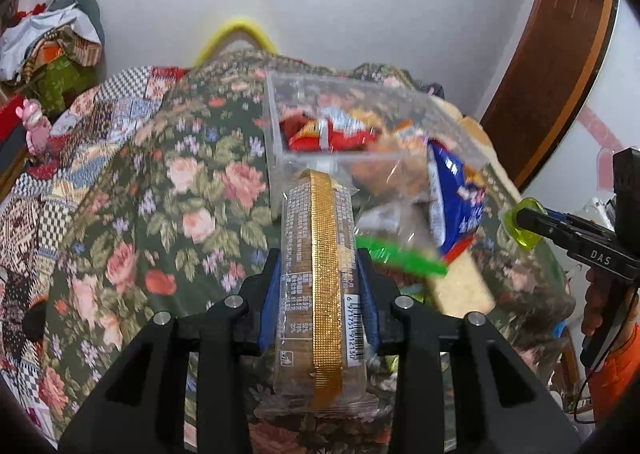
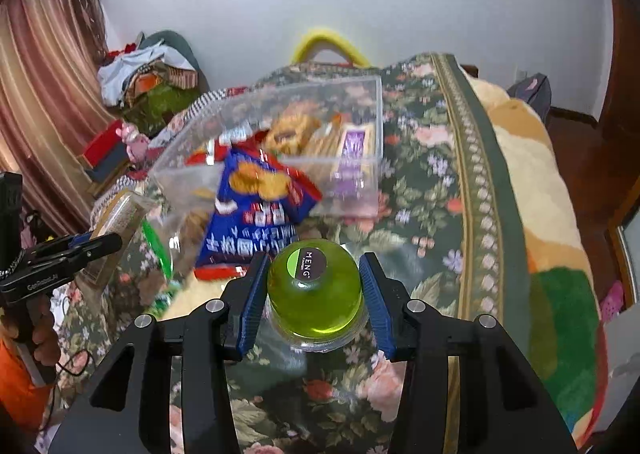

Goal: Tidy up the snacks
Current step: 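Lower the wafer packet into the box while right tool lowers the jelly cup in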

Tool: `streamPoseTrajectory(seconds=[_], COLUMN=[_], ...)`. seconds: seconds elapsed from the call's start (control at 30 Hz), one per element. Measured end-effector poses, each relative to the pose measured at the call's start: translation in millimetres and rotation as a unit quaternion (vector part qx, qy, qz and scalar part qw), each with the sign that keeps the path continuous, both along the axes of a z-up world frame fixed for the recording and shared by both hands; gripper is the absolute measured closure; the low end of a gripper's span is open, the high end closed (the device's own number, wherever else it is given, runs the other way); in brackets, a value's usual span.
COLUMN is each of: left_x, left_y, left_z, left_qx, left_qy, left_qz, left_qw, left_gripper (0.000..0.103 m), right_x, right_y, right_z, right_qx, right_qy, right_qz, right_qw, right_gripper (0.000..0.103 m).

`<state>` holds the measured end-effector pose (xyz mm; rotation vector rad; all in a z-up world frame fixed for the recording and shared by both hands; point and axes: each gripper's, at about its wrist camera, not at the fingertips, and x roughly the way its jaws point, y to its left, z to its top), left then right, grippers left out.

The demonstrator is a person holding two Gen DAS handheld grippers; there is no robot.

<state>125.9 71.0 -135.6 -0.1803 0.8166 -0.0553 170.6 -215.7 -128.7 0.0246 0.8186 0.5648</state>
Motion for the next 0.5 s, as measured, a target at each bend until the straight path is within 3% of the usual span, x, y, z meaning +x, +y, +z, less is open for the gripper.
streamPoseTrajectory(seconds=[0.27,0.5], left_x=[32,72], left_y=[-7,-15], left_z=[39,56], left_qx=[-0.009,-0.015], left_qy=[-0.054,-0.073], left_qz=[-0.01,-0.018], left_qw=[0.9984,0.997], left_gripper=[0.068,0.068], right_x=[8,24], right_y=[9,20], right_z=[21,36], right_qx=[0.019,0.038], right_qy=[-0.035,-0.056], right_qz=[-0.003,-0.001], right_qw=[0.999,0.998], right_gripper=[0.06,0.06])
